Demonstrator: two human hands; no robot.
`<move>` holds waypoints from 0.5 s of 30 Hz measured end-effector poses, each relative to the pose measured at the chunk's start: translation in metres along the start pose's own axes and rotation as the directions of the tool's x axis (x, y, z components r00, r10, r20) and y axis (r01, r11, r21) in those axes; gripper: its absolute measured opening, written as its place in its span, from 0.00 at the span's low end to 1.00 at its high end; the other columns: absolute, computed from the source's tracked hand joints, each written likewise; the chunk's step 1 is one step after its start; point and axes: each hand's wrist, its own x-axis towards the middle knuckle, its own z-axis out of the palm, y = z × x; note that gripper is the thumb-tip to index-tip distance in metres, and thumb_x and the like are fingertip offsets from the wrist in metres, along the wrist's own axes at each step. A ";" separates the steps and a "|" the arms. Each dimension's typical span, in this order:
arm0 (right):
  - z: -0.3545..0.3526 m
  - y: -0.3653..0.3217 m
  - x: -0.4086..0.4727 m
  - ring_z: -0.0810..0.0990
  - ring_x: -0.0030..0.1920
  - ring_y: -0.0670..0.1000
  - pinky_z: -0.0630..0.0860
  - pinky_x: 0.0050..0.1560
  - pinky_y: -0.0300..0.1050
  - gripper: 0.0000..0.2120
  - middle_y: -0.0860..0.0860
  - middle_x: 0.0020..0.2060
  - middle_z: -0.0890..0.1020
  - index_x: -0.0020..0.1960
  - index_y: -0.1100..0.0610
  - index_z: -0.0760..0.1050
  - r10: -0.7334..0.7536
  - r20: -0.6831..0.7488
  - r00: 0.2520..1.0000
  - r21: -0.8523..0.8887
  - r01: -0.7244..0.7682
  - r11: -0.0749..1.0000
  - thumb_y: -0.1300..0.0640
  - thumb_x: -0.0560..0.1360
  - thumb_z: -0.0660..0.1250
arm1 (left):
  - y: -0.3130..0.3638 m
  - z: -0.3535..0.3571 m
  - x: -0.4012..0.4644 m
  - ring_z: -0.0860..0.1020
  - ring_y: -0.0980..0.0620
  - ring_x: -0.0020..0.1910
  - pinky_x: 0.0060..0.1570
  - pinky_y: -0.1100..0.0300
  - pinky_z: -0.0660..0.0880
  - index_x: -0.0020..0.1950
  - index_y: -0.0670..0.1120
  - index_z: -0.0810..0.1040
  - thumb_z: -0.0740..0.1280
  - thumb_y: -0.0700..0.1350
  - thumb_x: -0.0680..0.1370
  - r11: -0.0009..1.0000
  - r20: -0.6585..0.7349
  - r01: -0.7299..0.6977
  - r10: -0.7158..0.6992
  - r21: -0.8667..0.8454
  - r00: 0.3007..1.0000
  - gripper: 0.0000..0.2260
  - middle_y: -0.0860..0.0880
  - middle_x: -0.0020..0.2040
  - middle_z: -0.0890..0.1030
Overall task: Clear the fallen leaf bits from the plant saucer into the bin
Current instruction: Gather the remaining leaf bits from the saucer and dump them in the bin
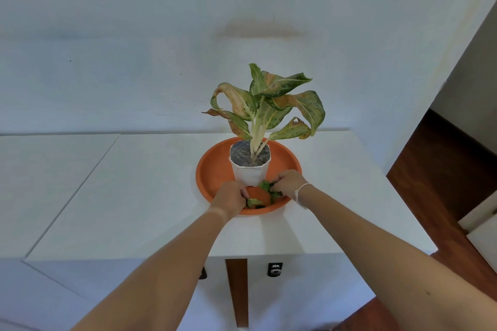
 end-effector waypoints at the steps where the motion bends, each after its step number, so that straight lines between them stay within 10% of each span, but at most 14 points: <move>1: -0.001 0.001 0.001 0.72 0.34 0.46 0.69 0.33 0.35 0.11 0.51 0.36 0.76 0.51 0.62 0.79 0.027 0.013 1.000 0.115 -0.029 0.993 0.70 0.74 0.63 | 0.001 -0.001 0.000 0.75 0.52 0.45 0.45 0.63 0.71 0.46 0.39 0.83 0.61 0.30 0.74 1.000 -0.008 0.013 -0.013 -0.021 1.000 0.12 0.47 0.46 0.78; 5: -0.005 0.002 -0.002 0.75 0.40 0.50 0.77 0.34 0.38 0.13 0.59 0.47 0.77 0.55 0.71 0.75 0.050 0.162 0.985 0.603 -0.139 0.785 0.76 0.75 0.56 | -0.001 -0.006 0.004 0.75 0.53 0.47 0.40 0.71 0.70 0.47 0.39 0.83 0.63 0.30 0.74 0.984 -0.028 0.047 -0.053 -0.172 0.998 0.10 0.48 0.47 0.78; 11: -0.006 -0.001 -0.012 0.74 0.42 0.50 0.79 0.34 0.36 0.20 0.58 0.52 0.75 0.64 0.69 0.70 0.023 0.280 0.960 0.783 -0.242 0.572 0.76 0.77 0.49 | 0.001 -0.016 0.001 0.77 0.50 0.46 0.41 0.66 0.74 0.57 0.40 0.81 0.63 0.32 0.76 0.860 0.048 0.184 -0.183 -0.476 0.982 0.13 0.44 0.50 0.80; 15: -0.009 -0.001 -0.018 0.73 0.41 0.53 0.79 0.26 0.37 0.14 0.56 0.43 0.74 0.47 0.65 0.73 0.085 0.312 0.946 0.836 -0.316 0.449 0.72 0.77 0.49 | -0.002 -0.018 0.003 0.80 0.46 0.52 0.54 0.57 0.78 0.54 0.40 0.82 0.59 0.32 0.77 0.737 0.138 0.279 -0.248 -0.616 0.959 0.13 0.41 0.56 0.81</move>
